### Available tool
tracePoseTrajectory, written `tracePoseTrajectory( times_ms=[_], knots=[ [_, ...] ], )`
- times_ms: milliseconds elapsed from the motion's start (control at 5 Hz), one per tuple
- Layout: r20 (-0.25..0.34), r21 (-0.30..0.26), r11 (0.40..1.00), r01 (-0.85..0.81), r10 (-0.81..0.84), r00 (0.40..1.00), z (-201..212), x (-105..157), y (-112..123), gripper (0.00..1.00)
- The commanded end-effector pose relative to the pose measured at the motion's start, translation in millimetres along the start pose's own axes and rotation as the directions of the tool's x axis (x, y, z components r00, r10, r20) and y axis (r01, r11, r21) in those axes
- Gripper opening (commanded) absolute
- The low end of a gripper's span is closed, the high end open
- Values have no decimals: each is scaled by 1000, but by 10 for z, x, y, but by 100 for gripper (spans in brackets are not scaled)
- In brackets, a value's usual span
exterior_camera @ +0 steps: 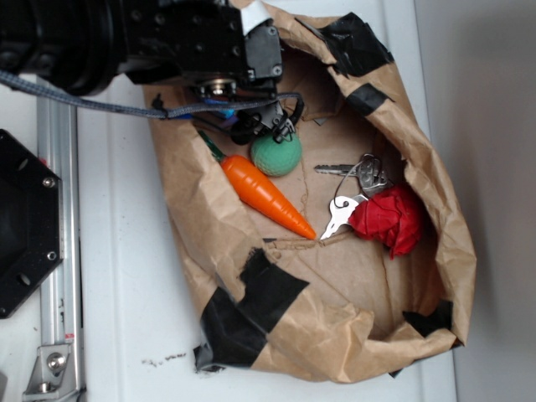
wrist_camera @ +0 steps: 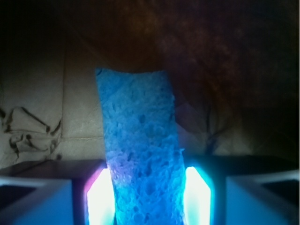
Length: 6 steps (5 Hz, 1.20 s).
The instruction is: Grab the blue sponge.
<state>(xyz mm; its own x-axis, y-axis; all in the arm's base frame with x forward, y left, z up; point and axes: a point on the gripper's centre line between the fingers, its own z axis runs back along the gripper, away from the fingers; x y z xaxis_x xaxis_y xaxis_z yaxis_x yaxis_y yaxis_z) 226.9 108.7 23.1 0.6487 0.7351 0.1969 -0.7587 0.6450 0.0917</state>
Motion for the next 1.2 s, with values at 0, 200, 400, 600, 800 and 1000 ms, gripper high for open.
tracePoseTrajectory(
  times_ms=[0,200,400,600,800,1000],
  knots=[
    [16,9,1000,6,-6,1000,-9,105,155,0],
    [21,5,998,58,-58,998,28,111,124,0],
    [38,-84,964,253,-251,967,546,232,-281,0],
    [-26,-114,908,404,-409,912,1067,296,-709,0],
    [16,-232,789,568,-581,814,1531,133,-935,0],
    [78,-162,689,706,-704,705,1646,-62,-921,0]
  ],
)
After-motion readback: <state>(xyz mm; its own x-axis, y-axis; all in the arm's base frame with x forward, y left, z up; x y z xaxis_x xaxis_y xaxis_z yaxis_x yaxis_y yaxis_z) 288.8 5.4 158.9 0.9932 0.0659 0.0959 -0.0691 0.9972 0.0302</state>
